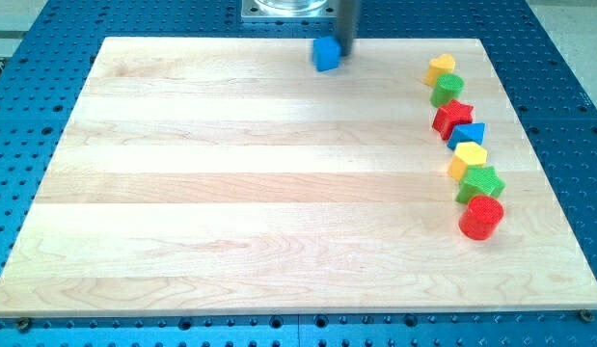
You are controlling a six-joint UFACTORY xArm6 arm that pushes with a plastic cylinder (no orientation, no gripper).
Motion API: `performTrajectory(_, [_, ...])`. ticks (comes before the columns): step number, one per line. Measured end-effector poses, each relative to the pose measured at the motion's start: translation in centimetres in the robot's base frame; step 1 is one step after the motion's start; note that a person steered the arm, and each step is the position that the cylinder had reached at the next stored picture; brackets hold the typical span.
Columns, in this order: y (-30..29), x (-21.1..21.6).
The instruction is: Move your arm to the right of the blue triangle
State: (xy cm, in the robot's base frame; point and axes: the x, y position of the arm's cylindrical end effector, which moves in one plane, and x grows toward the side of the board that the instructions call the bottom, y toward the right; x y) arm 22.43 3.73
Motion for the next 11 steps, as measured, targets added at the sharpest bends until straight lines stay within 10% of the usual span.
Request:
performTrajectory(3, [-1.2, 0.6])
performTrajectory(7, [30.8, 2.0])
performTrajectory(9, [27.6, 16.2])
performTrajectory(11, [21.3, 20.9])
